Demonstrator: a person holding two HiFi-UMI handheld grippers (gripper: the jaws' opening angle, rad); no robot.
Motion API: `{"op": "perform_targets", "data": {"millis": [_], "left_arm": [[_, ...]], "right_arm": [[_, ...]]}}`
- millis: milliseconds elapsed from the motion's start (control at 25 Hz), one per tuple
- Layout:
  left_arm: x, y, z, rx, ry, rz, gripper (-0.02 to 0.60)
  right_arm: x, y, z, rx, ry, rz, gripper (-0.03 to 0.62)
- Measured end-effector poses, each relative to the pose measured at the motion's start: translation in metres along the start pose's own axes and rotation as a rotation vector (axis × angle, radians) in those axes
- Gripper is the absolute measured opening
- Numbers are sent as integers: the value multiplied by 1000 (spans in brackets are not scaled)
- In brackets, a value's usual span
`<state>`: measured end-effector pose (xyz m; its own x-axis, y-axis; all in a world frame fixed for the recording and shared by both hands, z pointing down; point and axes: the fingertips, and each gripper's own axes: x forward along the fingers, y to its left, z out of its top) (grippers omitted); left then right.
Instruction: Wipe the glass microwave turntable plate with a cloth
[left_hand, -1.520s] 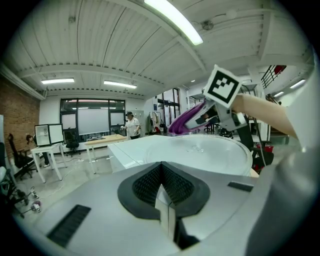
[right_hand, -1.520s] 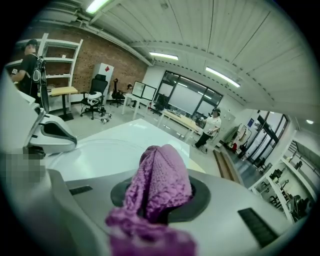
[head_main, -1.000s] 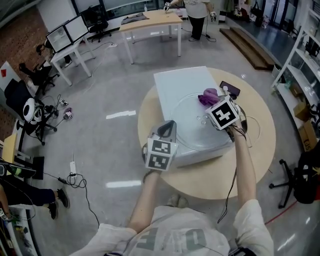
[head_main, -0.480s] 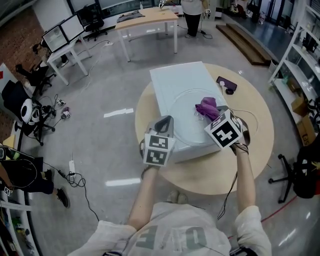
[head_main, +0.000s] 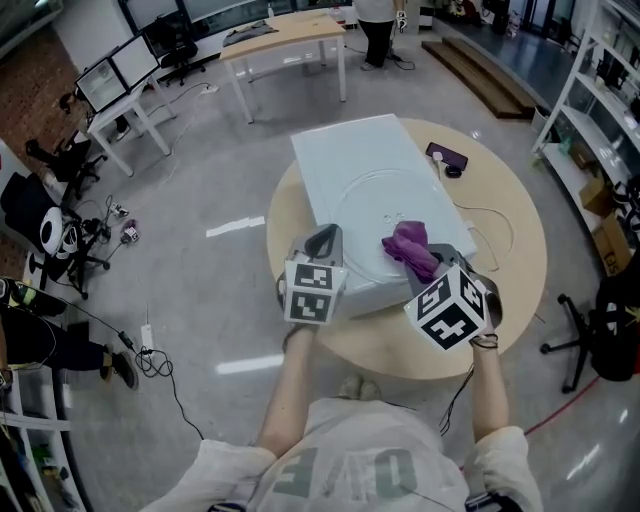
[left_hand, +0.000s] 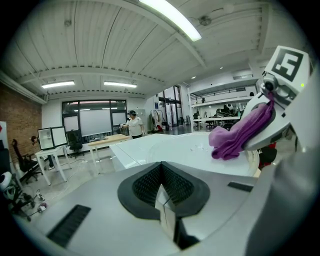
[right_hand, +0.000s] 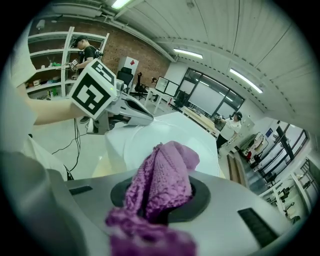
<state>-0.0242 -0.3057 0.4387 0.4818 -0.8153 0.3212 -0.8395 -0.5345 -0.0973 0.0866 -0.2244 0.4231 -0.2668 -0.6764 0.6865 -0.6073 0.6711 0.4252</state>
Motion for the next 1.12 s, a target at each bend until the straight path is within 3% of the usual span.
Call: {"op": "perform_targets", "data": {"millis": [480, 720, 1120], "left_arm": [[1, 1, 1, -10, -4, -7, 2], [0, 0, 2, -18, -8, -9, 2], [-3, 1, 1, -32, -10, -13, 2]], "right_arm": [[-31, 27, -10, -13, -19, 10, 49], [-29, 25, -12, 37, -41, -6, 49], [-20, 11, -13, 28, -24, -64, 49]]}}
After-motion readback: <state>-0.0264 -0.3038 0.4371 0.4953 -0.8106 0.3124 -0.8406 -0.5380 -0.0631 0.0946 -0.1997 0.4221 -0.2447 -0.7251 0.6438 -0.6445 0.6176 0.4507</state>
